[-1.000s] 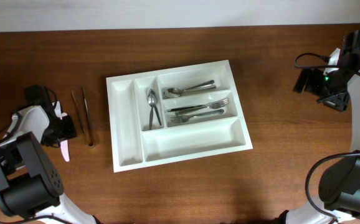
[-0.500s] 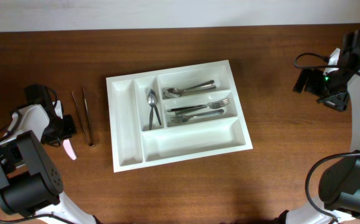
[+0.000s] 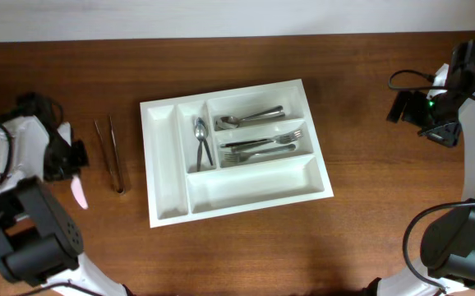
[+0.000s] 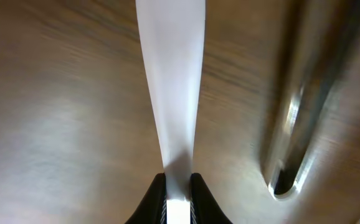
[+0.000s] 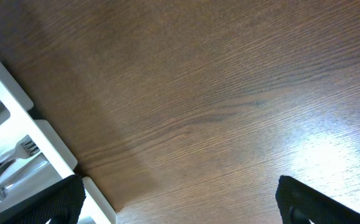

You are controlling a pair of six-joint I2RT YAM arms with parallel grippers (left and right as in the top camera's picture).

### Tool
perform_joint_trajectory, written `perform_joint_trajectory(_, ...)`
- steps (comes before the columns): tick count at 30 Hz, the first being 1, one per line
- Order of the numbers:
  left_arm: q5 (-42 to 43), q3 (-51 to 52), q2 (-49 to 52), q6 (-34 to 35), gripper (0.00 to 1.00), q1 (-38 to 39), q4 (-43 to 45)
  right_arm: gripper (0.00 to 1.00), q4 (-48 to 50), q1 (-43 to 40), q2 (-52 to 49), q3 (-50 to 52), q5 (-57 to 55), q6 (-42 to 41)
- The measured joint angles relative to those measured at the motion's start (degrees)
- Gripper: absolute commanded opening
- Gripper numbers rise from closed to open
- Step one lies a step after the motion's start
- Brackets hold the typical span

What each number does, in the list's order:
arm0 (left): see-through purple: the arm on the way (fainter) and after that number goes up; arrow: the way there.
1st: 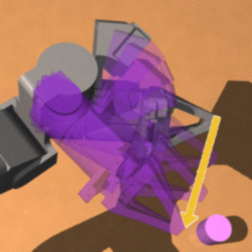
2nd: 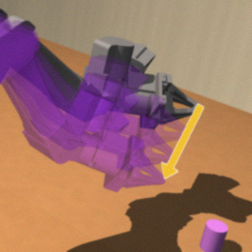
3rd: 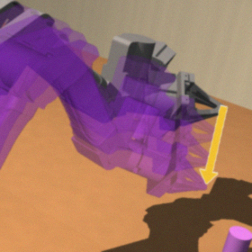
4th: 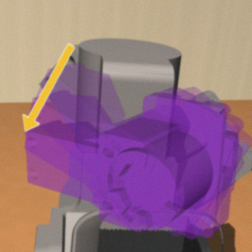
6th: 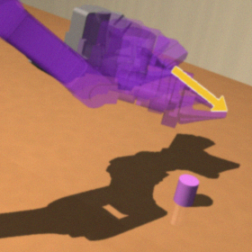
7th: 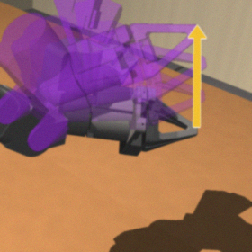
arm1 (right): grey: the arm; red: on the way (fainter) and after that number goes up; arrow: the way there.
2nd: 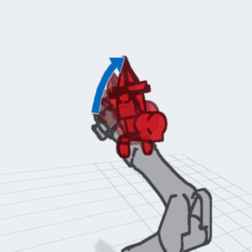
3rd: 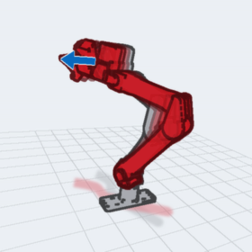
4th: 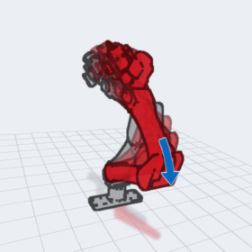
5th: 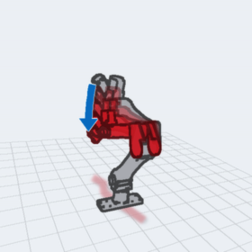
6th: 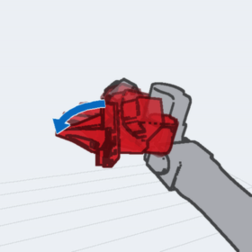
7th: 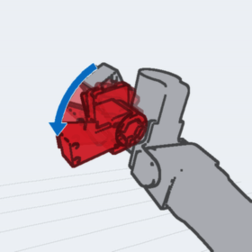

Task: Pack container
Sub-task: 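Lower the left gripper onto the white plastic knife and grasp it, then carry the knife into the tray's bottom compartment and release it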

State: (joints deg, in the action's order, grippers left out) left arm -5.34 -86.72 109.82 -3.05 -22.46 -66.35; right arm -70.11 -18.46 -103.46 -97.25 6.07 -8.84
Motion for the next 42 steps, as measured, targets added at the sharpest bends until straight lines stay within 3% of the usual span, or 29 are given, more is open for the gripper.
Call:
perform_joint_trajectory(6,1.5,-4.7,-9.1,0.0,0.02,4.8,-5.2,0.99,0.0,0.0,0.0,0.0,0.0,0.0)
perform_joint_trajectory(16,4.1,-5.1,-15.1,-5.8,0.02,30.3,-3.8,0.99,0.0,0.0,0.0,0.0,0.0,0.0)
perform_joint_trajectory(23,5.4,-5.1,-10.6,-18.1,0.02,47.3,0.2,0.99,0.0,0.0,0.0,0.0,0.0,0.0)
perform_joint_trajectory(28,7.9,-5.1,-3.4,-29.7,0.02,54.7,-1.0,0.99,0.0,0.0,0.0,0.0,0.0,0.0)
perform_joint_trajectory(33,8.6,-5.1,3.7,-36.7,0.02,58.9,-1.6,0.99,0.0,0.0,0.0,0.0,0.0,0.0)
perform_joint_trajectory(36,8.6,-5.0,5.7,-38.6,0.21,60.4,-1.7,0.99,0.0,0.0,0.0,0.0,0.0,0.0)
perform_joint_trajectory(37,8.3,-5.0,6.0,-38.9,0.48,60.7,-1.8,0.99,0.0,0.0,0.0,0.0,0.0,0.0)
perform_joint_trajectory(38,7.7,-5.0,6.1,-38.9,0.66,61.1,-1.8,0.99,0.0,0.0,0.0,0.0,0.0,0.0)
perform_joint_trajectory(42,1.9,-5.5,6.1,-35.0,0.68,61.4,-4.4,0.99,0.0,0.0,0.0,0.0,0.0,0.0)
